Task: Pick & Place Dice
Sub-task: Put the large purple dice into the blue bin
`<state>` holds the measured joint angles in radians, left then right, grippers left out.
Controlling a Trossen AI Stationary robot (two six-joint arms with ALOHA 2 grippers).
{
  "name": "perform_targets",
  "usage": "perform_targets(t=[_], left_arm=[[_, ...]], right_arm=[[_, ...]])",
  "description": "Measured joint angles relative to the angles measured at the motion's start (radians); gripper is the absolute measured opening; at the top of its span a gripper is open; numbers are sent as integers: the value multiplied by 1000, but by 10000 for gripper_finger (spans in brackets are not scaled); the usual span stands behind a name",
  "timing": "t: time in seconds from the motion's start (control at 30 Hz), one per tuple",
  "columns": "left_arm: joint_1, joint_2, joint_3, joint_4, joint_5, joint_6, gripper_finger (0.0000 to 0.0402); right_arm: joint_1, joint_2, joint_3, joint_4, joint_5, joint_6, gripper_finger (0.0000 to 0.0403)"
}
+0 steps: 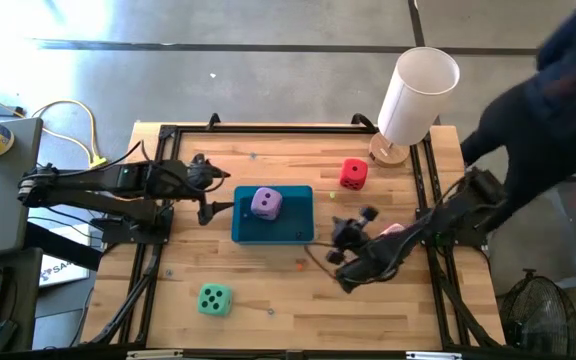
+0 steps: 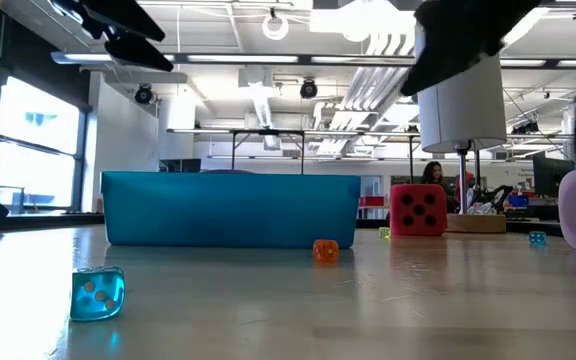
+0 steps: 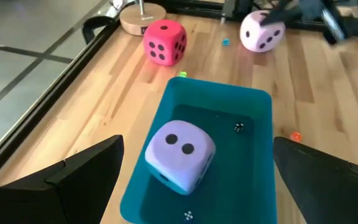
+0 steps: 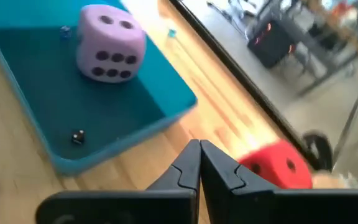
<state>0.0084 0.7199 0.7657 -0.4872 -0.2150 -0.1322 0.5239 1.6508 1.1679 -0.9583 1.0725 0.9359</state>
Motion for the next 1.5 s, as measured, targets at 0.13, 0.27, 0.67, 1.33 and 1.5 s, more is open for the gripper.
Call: perform_targets(t=[0.13, 0.27, 0.67, 1.33, 1.5], left_arm=[[-6, -28, -33, 18, -6, 0, 400], [-4, -34, -70, 75, -9, -14, 400], [-5, -51, -84, 114, 3, 3, 400], [-5, -51, -83, 103, 7, 5, 400], [-5, -51, -83, 103, 7, 4, 400]], right_arm=[[57, -89, 0, -158, 8, 243, 2], [110, -133, -1, -274, 10, 400, 2], [246, -150, -80, -516, 28, 824, 2], [175, -147, -154, -316, 108, 755, 193], [150, -147, -132, -315, 97, 707, 300]])
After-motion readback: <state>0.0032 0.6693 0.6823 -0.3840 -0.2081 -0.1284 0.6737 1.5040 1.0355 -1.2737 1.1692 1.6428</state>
